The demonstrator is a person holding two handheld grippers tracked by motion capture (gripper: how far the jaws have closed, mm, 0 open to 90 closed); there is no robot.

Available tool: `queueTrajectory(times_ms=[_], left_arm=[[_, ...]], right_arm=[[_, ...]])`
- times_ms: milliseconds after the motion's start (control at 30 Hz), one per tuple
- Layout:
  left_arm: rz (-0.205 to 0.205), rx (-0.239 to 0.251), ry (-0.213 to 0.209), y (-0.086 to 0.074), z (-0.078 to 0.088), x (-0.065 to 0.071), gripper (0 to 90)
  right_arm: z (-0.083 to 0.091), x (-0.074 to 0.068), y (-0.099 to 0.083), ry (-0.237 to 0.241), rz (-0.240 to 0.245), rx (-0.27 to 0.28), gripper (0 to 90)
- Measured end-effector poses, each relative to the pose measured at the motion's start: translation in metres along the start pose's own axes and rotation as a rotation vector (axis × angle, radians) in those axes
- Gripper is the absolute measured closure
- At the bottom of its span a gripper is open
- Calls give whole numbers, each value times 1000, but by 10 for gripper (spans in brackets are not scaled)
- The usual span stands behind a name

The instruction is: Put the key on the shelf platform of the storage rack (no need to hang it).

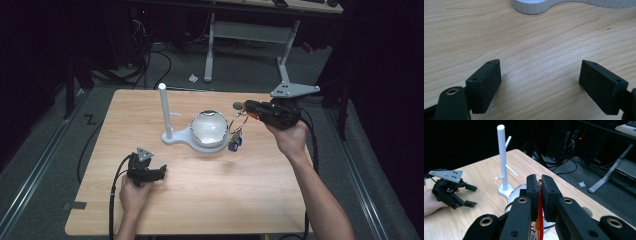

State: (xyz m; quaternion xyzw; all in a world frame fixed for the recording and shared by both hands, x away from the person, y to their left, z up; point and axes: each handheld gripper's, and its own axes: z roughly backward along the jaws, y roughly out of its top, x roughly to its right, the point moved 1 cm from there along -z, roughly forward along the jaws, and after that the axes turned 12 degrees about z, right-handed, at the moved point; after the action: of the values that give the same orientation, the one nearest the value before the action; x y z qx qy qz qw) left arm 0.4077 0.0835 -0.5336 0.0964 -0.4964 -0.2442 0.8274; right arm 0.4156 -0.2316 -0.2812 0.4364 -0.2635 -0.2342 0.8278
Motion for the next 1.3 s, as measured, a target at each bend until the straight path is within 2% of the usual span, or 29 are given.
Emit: queueTrajectory(times_ms=[133, 333, 600, 700, 800, 833, 900, 933, 967, 1000, 1033, 1133, 1300], left_arm=[[0, -1, 0, 0, 0, 0, 184], [8, 2, 4, 0, 0, 0, 184], [11, 3, 7, 0, 0, 1, 183], [3, 1, 1, 0, 0, 0, 184], [-6, -2, -3, 0, 0, 0, 184], [15, 4, 6, 0, 0, 1, 184], [12, 3, 4, 0, 0, 1, 183], [-5, 1, -1, 0, 0, 0, 184], [-5, 1, -1, 0, 0, 0, 184], [13, 3, 7, 0, 0, 1, 184], [9, 3, 6, 0, 0, 0, 184], [-5, 2, 0, 0, 0, 0, 184], [8, 3, 8, 0, 0, 0, 184]], right_arm=[[-4, 0, 8, 8, 5, 4, 857], [-18, -2, 30, 21, -3, 29, 856], [-36, 1, 44, 31, -11, 27, 856], [-46, 0, 48, 18, -7, 8, 856], [-52, 2, 49, 16, -9, -3, 856], [-55, 2, 48, 16, -12, -12, 856], [-62, 3, 46, 16, -19, -26, 856], [-70, 3, 43, 16, -21, -41, 855], [-70, 3, 43, 16, -21, -41, 855], [-72, 3, 42, 14, -19, -45, 856], [-80, 3, 37, 15, -26, -66, 855], [-85, 4, 33, 19, -37, -74, 855], [-97, 3, 22, 36, -56, -93, 855]])
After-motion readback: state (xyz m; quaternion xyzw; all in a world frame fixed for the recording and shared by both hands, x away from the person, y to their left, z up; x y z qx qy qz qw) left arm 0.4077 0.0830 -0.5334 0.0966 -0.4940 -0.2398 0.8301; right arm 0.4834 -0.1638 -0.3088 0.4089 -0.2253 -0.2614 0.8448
